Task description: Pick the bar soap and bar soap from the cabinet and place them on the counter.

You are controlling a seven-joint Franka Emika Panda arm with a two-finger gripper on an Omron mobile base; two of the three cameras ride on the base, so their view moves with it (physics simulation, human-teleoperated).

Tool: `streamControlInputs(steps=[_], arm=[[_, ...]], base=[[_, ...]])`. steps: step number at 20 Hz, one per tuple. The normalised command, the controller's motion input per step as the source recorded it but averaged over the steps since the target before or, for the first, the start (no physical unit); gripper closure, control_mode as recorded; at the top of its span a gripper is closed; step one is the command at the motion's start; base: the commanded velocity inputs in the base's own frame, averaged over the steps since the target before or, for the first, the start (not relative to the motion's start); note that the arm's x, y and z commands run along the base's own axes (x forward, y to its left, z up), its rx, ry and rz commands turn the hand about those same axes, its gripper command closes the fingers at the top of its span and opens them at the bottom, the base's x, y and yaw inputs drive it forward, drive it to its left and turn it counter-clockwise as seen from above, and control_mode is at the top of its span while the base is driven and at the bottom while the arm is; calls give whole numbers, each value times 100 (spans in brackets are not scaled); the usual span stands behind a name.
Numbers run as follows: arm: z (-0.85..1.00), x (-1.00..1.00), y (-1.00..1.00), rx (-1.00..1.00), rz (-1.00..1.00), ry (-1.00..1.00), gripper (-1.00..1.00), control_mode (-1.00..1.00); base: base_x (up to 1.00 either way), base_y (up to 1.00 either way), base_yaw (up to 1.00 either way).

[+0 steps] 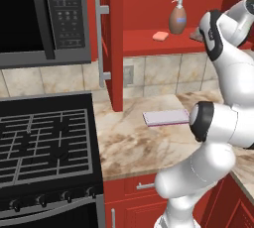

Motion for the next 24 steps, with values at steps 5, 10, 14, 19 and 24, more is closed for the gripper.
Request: streamControlInputs(steps=[5, 10, 14, 19, 24], arm=[[0, 20, 0, 0, 0, 0, -100, -100], [0, 19, -5, 0, 0, 3, -100, -100], [0, 20, -3, 0, 0, 7, -100, -100], [0, 19, -4, 0, 0, 7, -100, -100], [-11, 13, -6, 0, 0, 5, -100, -100]], base=[[0, 0, 0], [0, 0, 0], [0, 0, 0], [0, 0, 0], [0, 0, 0]])
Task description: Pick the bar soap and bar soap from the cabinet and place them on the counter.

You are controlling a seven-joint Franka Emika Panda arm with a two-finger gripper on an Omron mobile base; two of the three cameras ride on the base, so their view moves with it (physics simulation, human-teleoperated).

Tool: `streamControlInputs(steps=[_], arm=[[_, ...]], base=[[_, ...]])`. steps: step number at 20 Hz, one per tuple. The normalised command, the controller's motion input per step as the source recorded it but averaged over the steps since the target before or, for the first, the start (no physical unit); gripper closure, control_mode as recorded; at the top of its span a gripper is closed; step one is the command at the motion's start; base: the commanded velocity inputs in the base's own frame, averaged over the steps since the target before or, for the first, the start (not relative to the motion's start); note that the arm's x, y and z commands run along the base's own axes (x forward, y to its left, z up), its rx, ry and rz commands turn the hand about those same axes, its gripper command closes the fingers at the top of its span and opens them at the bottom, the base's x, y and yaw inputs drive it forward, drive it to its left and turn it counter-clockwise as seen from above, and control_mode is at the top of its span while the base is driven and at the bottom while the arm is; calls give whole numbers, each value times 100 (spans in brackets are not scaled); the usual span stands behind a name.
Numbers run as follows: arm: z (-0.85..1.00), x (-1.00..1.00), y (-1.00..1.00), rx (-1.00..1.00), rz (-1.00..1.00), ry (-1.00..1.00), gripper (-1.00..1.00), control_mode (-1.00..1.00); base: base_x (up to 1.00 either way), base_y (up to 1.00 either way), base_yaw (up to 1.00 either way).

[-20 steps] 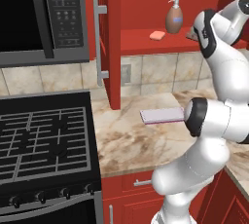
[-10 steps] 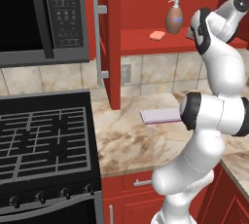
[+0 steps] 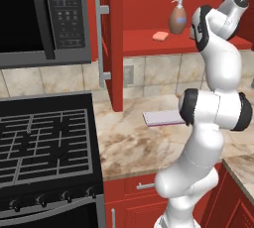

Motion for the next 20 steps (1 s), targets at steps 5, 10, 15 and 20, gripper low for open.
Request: streamControlInputs(steps=[5, 10, 15, 20], arm=[[-21, 9, -8, 0, 0, 3, -100, -100], [-24, 10, -2, 0, 0, 2, -100, -100], [-21, 7, 0, 0, 0, 2, -100, -100], [-29, 0, 0, 0, 0, 0, 100, -100]], base=[[0, 0, 0], [0, 0, 0], [0, 0, 0], [0, 0, 0]])
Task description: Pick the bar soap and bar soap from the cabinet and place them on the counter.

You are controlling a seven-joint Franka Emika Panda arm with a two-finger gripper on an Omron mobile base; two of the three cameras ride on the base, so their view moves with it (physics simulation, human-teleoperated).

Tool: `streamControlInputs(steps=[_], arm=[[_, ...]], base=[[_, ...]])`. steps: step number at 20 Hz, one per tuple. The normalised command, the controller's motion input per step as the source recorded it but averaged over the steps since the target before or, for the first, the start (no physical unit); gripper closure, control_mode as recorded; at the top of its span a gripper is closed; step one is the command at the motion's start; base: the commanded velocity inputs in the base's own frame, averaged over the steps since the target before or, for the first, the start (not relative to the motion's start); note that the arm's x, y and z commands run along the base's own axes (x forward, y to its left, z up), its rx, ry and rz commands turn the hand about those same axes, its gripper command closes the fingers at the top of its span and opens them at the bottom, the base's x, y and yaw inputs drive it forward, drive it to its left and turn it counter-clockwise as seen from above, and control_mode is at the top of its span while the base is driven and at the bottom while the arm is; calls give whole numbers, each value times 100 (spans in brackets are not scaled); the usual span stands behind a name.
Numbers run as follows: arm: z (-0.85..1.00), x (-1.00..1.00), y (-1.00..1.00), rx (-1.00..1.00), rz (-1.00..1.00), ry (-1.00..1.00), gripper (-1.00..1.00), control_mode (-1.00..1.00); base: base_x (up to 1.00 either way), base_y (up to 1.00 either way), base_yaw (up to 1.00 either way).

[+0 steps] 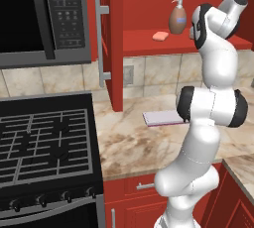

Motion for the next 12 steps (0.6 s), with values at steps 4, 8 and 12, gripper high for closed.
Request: streamControlInputs(steps=[4, 8, 12], arm=[[-25, -1, 0, 0, 0, 0, 100, -100], [-20, -28, -3, 2, 0, 0, 100, -100], [-11, -62, 0, 2, 0, -5, 100, -100]], base=[[0, 0, 0], [0, 0, 0], [0, 0, 0]])
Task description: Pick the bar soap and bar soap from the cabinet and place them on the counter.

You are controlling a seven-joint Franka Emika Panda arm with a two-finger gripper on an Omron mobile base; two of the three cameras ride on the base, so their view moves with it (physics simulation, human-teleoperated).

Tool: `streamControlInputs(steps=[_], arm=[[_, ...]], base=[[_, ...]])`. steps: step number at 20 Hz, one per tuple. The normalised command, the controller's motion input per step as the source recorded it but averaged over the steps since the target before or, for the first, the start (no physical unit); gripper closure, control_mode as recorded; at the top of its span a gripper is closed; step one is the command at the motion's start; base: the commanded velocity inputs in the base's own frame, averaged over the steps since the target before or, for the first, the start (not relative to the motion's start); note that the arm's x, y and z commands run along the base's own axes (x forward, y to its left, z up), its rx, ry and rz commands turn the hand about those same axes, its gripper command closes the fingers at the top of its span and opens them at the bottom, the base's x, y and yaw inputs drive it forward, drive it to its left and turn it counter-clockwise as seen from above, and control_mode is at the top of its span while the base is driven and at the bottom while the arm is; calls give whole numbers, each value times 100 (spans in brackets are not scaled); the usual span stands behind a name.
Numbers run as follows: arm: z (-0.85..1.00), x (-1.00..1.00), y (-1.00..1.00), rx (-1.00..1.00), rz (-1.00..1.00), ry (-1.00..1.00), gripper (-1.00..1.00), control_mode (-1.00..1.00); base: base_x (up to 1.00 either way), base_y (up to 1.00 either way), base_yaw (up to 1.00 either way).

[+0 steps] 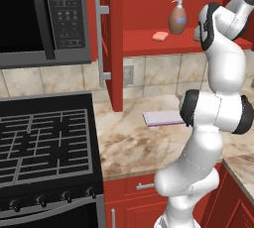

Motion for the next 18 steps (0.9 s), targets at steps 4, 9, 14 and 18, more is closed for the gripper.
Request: streamControlInputs(steps=[4, 9, 14, 18], arm=[[-11, -82, 0, 1, 0, -8, 100, -100], [-16, -89, 2, 0, 0, -7, 100, -100], [-23, -80, 18, 0, 0, -5, 100, -100], [-26, -75, 25, 0, 0, -4, 100, -100]], base=[[0, 0, 0], [0, 0, 0], [0, 0, 0], [0, 0, 0]])
